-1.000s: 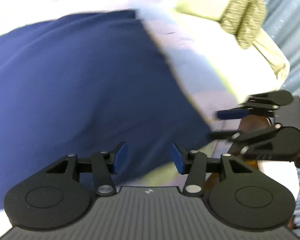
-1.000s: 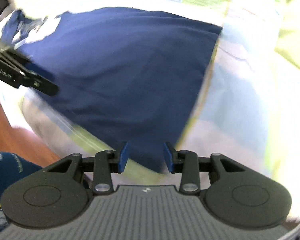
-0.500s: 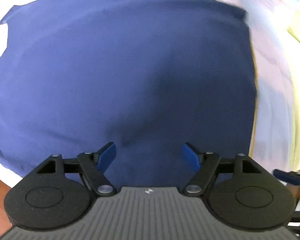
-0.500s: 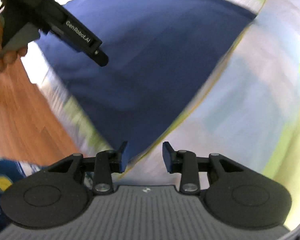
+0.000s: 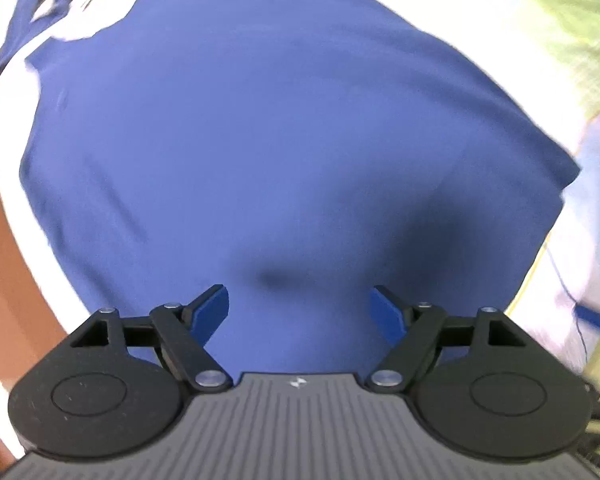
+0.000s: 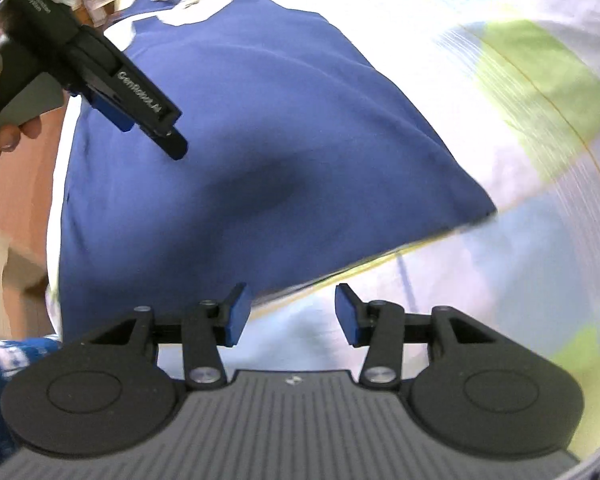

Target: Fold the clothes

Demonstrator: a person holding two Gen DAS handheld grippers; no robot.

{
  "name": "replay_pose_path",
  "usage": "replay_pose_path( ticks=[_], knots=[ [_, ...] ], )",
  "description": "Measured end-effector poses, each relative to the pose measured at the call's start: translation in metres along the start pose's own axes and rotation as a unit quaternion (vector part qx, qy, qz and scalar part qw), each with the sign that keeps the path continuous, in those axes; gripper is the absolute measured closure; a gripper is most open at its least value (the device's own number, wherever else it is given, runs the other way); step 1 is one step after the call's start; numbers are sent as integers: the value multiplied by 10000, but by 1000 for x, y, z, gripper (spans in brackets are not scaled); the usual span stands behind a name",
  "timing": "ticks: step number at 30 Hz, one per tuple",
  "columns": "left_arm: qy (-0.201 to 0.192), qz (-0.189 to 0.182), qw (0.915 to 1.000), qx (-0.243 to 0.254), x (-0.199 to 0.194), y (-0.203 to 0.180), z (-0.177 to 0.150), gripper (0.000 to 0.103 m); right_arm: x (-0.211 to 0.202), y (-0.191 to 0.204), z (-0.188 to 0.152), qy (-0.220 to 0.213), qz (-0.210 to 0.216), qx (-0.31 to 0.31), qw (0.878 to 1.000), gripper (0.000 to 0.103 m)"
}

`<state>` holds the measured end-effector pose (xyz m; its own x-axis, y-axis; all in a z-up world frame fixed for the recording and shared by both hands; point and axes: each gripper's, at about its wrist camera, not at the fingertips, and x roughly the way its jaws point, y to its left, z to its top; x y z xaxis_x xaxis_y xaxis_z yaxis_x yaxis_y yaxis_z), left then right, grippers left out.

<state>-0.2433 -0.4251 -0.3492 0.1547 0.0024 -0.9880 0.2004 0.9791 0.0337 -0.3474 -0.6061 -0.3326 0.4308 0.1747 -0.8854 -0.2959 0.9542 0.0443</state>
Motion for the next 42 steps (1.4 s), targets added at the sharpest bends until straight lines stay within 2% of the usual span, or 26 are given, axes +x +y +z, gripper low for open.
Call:
replay_pose_path(
  ticks=[3,6,9,10,12,14,17,18,21,23,24,25,28,30,31,32,33,34,36,38,39,40,42],
  knots=[
    [225,148,9984,-496,6,-9,-30,24,-4,-33,-15,-56,80,-789,9968,59],
    [267,317,9971,-638,8,-19,-49,24,-2,-51,-22,-84,113,-1005,9948,58],
    [209,323,9958,-834,11,-25,-62,23,5,-66,-26,-153,58,-1293,9915,58],
    [164,254,9961,-831,11,-28,-68,20,7,-71,-25,-232,32,-1445,9892,58],
    [41,164,9985,-526,16,-40,-89,18,7,-70,-23,-337,-3,-1646,9858,55],
    [-92,226,9997,-44,25,-54,-113,18,11,-73,-25,-462,-104,-2183,9747,53],
    [-324,755,9920,957,41,-75,-150,16,16,-75,-23,-620,-316,-2877,9552,53],
    [-422,868,9894,1088,41,-77,-153,15,17,-76,-22,-639,-362,-3027,9503,53],
    [-757,1141,9808,1387,35,-80,-151,17,35,-78,-24,-680,-682,-4016,9107,53],
    [-869,1102,9796,1436,33,-78,-148,18,42,-78,-25,-697,-707,-4307,8970,54],
    [-916,1065,9794,1451,33,-76,-147,22,44,-77,-25,-713,-692,-4358,8946,58],
    [-963,1027,9791,1466,32,-73,-146,31,45,-74,-25,-757,-662,-4402,8922,59],
    [-870,1025,9787,1551,35,-69,-150,49,47,-66,-25,-817,-604,-4433,8906,59],
    [-892,898,9793,1582,38,-62,-154,51,51,-62,-25,-833,-596,-4443,8900,59],
    [-903,903,9782,1635,37,-61,-157,58,54,-61,-25,-811,-617,-4485,8880,59],
    [-906,929,9763,1733,36,-62,-161,66,58,-60,-25,-788,-640,-4529,8858,59],
    [-905,974,9742,1824,37,-63,-163,93,60,-60,-25,-781,-662,-4553,8844,59],
    [-897,1088,9712,1922,38,-63,-165,103,62,-62,-23,-769,-725,-4575,8829,59],
    [-959,1241,9650,2104,39,-62,-170,103,67,-65,-20,-745,-855,-4617,8798,59],
    [-966,1205,9661,2068,37,-57,-173,103,68,-72,-16,-715,-949,-4571,8814,62],
    [-972,1202,9661,2068,36,-56,-175,103,68,-75,-14,-697,-954,-4539,8832,71],
    [-969,1187,9661,2077,35,-55,-176,103,70,-75,-13,-669,-911,-4571,8822,84],
    [-930,1151,9659,2126,34,-52,-180,103,73,-76,-12,-610,-818,-4644,8797,94]
  ],
)
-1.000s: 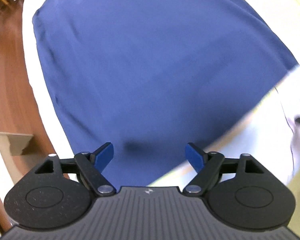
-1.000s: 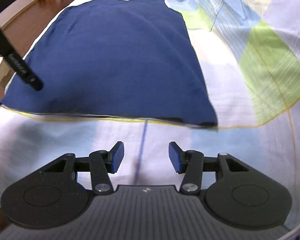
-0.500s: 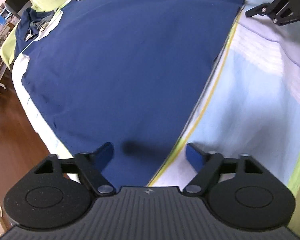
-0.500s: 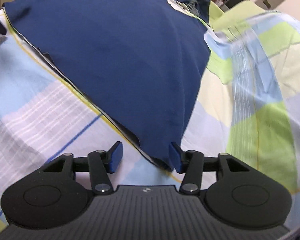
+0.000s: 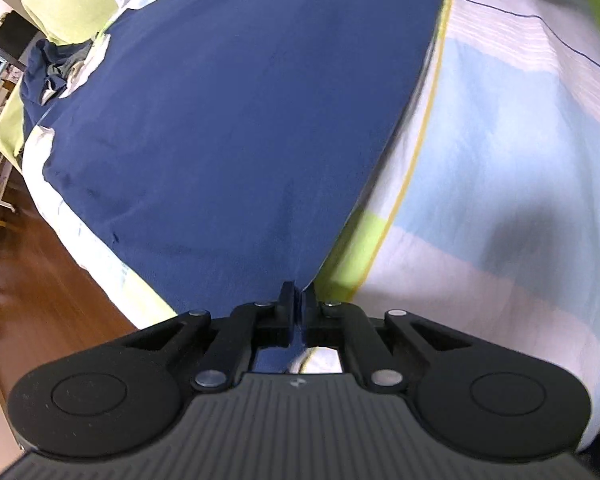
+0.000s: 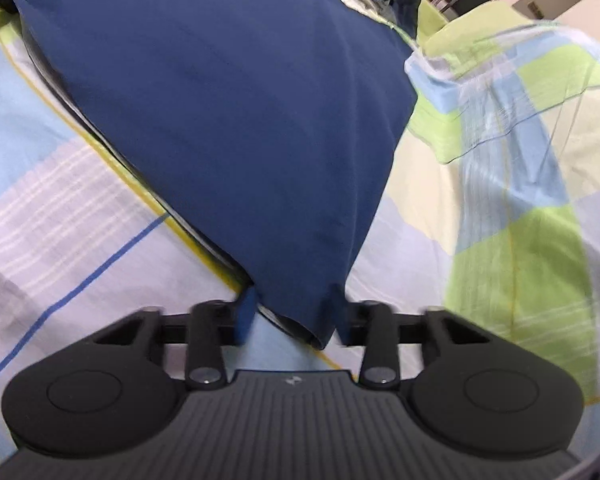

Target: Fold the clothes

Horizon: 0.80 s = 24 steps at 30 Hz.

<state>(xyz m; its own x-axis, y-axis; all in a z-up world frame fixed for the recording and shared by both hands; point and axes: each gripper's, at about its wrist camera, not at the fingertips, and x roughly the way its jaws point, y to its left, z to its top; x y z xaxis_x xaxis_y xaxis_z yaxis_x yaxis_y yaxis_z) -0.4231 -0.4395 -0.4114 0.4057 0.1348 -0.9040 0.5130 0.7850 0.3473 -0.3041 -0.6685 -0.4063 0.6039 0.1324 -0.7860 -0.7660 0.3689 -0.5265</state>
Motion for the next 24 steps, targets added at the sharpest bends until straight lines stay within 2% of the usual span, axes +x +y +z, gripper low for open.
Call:
replay_pose_path(
  ticks=[1,4,8,9,11,13,15,18,20,22,23,24],
  knots=[
    [0,-4,10000,21,-1,0,-2,103,1,4,2,-53,154,-111,9998,103],
    [-4,-53,10000,-34,-7,3,-4,103,-5,13,3,-263,395,-173,9987,103],
    [36,-90,10000,-14,-9,7,-9,103,-23,14,-4,-550,393,-87,9977,103],
    [40,-103,9999,12,-9,7,-10,103,-22,15,-7,-483,352,-94,9982,103],
    [25,-138,9999,-56,-11,11,-11,103,-10,9,-22,15,254,13,9997,103],
    [58,-202,9996,-196,-11,17,-14,103,-7,4,-28,173,346,70,9992,103],
    [88,-244,9993,-255,-11,19,-17,103,-15,5,-26,102,417,-49,9991,103],
    [118,-253,9993,-266,-10,20,-18,103,-37,-5,-10,-355,435,649,9963,102],
    [156,-297,9988,-348,-10,22,-17,103,-37,-18,9,-646,252,1332,9887,102],
    [251,-422,9974,-528,-12,25,-15,103,-22,-21,19,-487,144,1708,9840,93],
    [414,-551,9954,-668,-14,27,-12,103,-10,-16,21,-290,358,1874,9812,93],
    [537,-645,9936,-759,-15,29,-10,97,1,-11,24,-89,592,2031,9773,95]
  ],
)
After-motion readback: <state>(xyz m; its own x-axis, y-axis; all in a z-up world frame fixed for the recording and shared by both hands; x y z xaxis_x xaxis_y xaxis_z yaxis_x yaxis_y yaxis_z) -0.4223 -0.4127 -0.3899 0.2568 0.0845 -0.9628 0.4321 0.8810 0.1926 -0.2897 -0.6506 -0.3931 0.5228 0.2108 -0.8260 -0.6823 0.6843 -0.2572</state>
